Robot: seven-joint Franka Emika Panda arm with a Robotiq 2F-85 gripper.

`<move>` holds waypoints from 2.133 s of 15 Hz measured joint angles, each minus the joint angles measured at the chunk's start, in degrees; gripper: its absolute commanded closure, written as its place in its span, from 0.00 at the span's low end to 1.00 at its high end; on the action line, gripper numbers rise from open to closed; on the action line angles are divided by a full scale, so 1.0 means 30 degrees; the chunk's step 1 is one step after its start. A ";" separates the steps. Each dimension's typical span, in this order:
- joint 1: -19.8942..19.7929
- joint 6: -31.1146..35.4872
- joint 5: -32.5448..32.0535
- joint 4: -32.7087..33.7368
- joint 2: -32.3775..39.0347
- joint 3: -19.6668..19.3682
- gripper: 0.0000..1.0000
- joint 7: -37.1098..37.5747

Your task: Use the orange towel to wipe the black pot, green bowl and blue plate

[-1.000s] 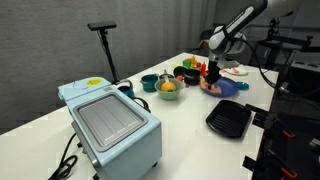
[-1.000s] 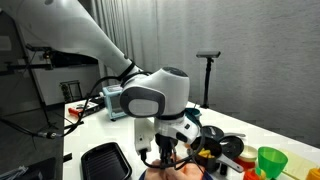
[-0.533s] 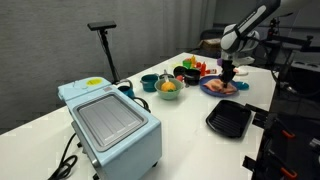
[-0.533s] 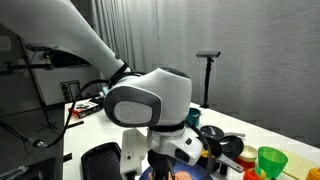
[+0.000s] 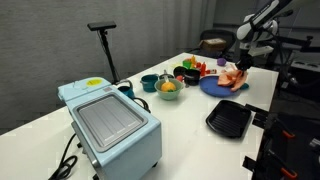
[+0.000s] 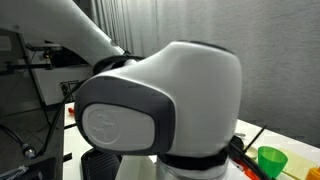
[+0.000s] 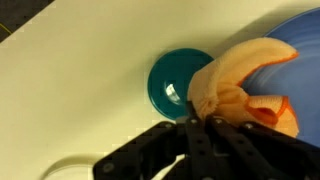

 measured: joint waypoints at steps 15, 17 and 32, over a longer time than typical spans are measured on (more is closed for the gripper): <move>0.0701 -0.2125 0.3676 0.0218 -0.2732 0.2442 0.99 -0.1385; 0.1355 -0.1885 0.3922 -0.0769 -0.3299 0.2947 0.99 -0.1499; 0.3385 -0.0055 0.6253 -0.2234 -0.3318 0.3632 0.99 -0.0459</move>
